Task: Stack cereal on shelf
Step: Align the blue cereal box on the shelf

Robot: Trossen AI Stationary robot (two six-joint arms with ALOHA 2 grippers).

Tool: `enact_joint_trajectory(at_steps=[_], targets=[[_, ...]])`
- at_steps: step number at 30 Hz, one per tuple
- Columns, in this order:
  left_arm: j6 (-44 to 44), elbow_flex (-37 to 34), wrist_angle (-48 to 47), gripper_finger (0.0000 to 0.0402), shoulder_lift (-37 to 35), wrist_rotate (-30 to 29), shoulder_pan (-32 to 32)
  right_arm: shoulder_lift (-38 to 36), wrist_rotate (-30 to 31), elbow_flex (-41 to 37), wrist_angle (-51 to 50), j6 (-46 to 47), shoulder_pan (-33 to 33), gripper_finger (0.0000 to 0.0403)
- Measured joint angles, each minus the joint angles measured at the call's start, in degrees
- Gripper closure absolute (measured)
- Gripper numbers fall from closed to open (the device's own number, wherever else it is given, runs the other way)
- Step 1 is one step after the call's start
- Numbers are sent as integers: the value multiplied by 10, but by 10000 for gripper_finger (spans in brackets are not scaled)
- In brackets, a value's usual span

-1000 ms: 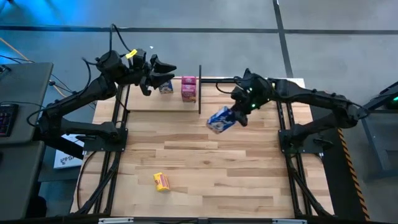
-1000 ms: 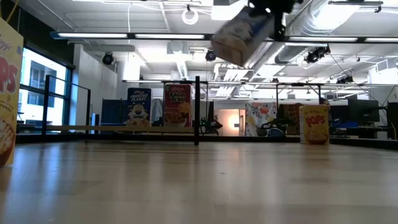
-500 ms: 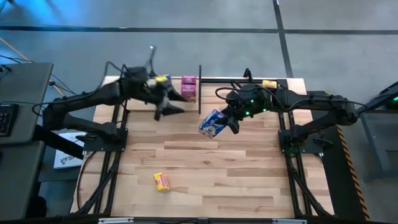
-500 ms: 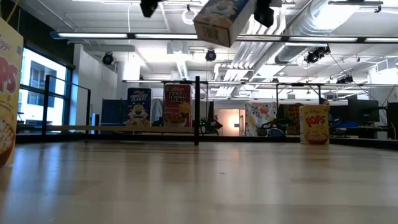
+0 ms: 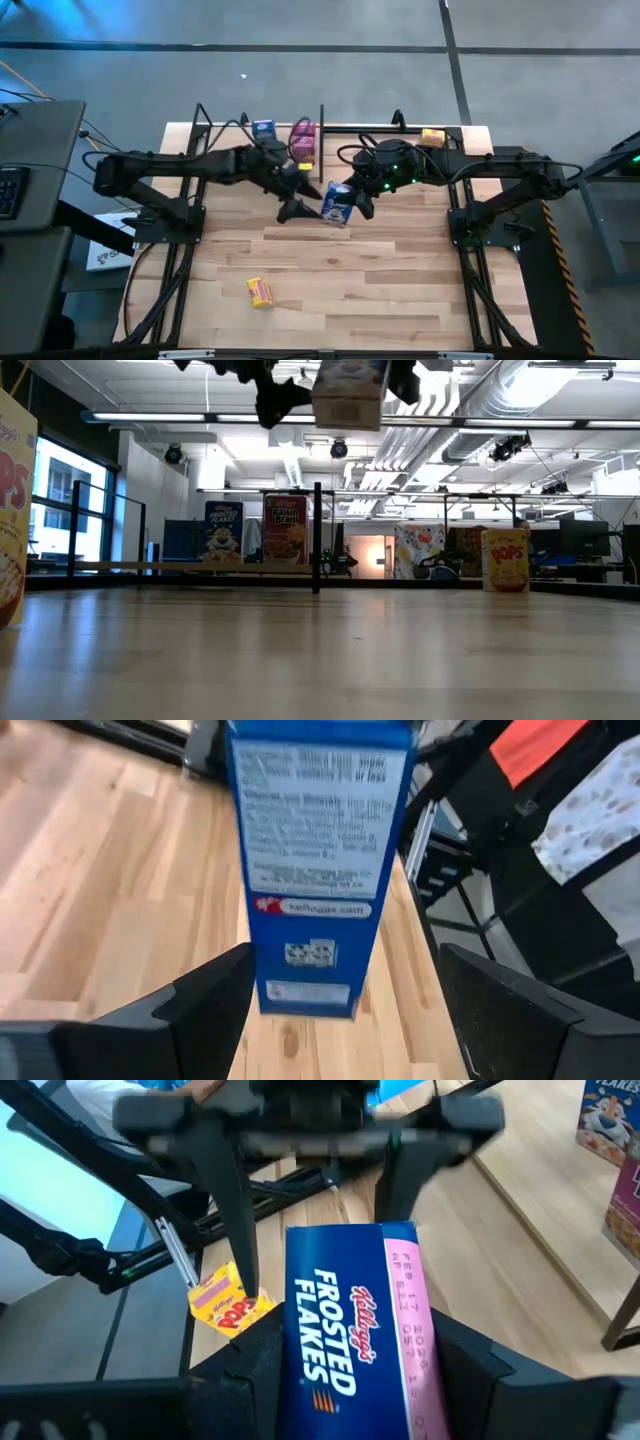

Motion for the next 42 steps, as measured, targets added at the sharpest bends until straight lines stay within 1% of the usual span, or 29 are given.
enact_joint_trajectory(at_steps=[6, 11, 15, 18, 22, 25, 29, 33, 37, 42], targets=[[-9, 0, 39, 96, 30, -1, -13, 0, -11, 0, 6, 1, 0, 236], [-4, 0, 32, 96, 37, -2, -11, 0, -35, 0, 8, 9, 0, 246], [15, 0, -8, 96, 18, -10, 11, 0, -35, 0, 8, 7, 0, 265], [31, 0, -36, 96, -7, -39, 31, 0, -35, 0, 18, 7, 0, 277], [44, 0, -31, 96, -27, -49, 40, 0, -35, 0, 43, 7, 0, 282], [45, 0, -19, 96, -26, -48, 24, 0, -35, 0, 66, 8, 0, 283], [28, -37, 79, 96, -27, -47, -3, 0, -39, 0, 71, 7, 0, 283], [-19, -70, 136, 96, -26, -41, -11, 0, -41, 0, 65, 4, 1, 283], [-57, -93, 180, 96, -26, 11, -18, 0, -32, 0, 66, -5, -2, 284], [-100, -104, 241, 96, -25, 30, -16, 0, -32, 0, 67, -10, -2, 284]])
